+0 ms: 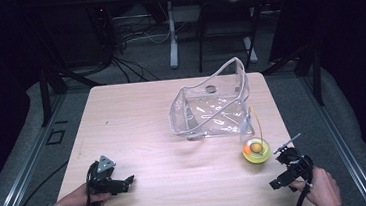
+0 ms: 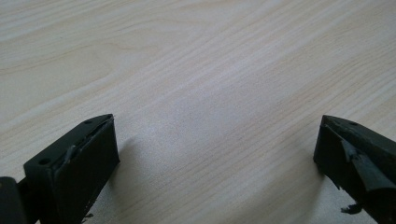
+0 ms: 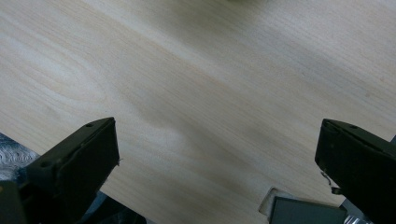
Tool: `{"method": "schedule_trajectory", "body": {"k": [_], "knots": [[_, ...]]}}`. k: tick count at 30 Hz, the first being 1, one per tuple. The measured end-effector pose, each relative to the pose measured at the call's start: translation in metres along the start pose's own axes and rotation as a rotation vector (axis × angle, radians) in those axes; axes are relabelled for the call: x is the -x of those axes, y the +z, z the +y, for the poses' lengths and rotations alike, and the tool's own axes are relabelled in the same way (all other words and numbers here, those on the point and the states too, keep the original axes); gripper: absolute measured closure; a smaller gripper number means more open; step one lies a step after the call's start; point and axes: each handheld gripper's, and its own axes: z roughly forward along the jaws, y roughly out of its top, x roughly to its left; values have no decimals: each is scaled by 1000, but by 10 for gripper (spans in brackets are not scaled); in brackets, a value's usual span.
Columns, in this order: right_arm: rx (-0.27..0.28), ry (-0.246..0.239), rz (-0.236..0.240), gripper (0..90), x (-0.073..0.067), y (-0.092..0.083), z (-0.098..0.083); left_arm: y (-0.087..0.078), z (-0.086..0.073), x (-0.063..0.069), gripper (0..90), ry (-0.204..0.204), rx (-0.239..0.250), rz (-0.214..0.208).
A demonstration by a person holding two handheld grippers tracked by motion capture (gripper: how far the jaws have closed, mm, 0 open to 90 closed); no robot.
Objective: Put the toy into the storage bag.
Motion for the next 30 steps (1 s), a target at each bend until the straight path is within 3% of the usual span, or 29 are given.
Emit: {"method": "schedule_trajectory", "body": {"k": [12,22,30], "knots": [[4,-19,-39,0,-2,-8,2,0,0,0,0,0,1,0],[7,-84,-108,0,-12,-22,12,0,0,0,0,0,1,0],[42,-99,-88,6,-15,-37,22,0,0,0,0,0,0,0]]}}
